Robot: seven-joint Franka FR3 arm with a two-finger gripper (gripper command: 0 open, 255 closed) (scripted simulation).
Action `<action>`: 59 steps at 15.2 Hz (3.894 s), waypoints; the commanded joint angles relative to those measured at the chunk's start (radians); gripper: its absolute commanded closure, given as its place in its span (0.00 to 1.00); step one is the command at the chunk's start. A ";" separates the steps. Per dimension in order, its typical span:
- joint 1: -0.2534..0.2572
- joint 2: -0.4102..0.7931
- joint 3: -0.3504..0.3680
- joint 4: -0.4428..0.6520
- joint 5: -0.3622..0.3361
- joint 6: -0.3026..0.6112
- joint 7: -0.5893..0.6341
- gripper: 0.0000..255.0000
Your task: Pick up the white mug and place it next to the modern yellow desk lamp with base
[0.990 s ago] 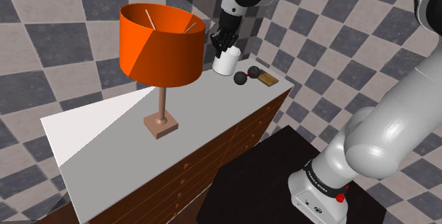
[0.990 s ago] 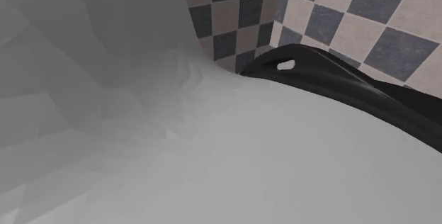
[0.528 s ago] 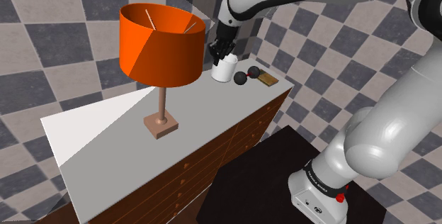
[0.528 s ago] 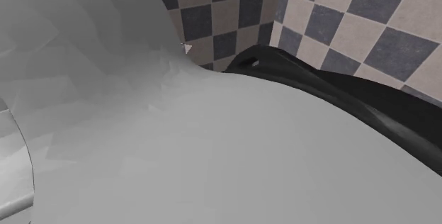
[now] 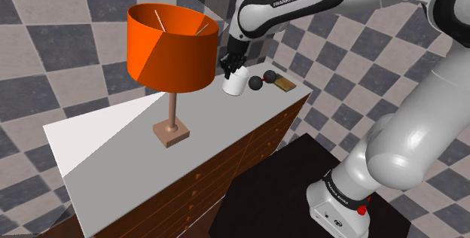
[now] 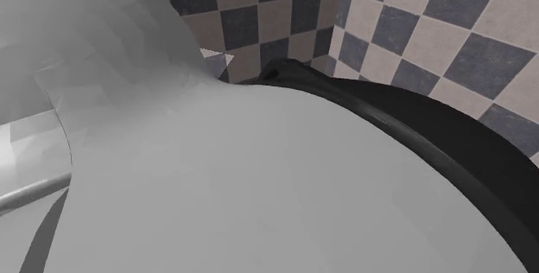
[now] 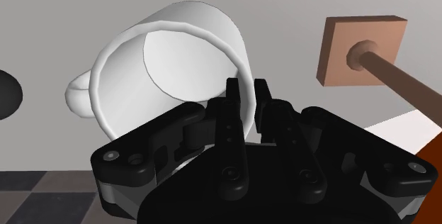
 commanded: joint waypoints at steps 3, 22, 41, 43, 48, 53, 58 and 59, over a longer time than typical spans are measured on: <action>0.000 0.025 0.000 -0.026 0.000 0.052 -0.001 1.00; -0.001 0.193 0.000 -0.096 0.004 0.290 -0.003 1.00; -0.003 0.363 0.002 -0.095 0.007 0.459 -0.005 1.00; -0.003 0.363 0.002 -0.095 0.007 0.459 -0.005 1.00; -0.003 0.363 0.002 -0.096 0.007 0.459 -0.005 0.00; -0.002 0.300 0.001 -0.105 0.006 0.405 -0.004 0.00; -0.001 0.246 0.001 -0.108 0.005 0.355 -0.003 0.00; -0.001 0.246 0.001 -0.108 0.005 0.355 -0.003 0.00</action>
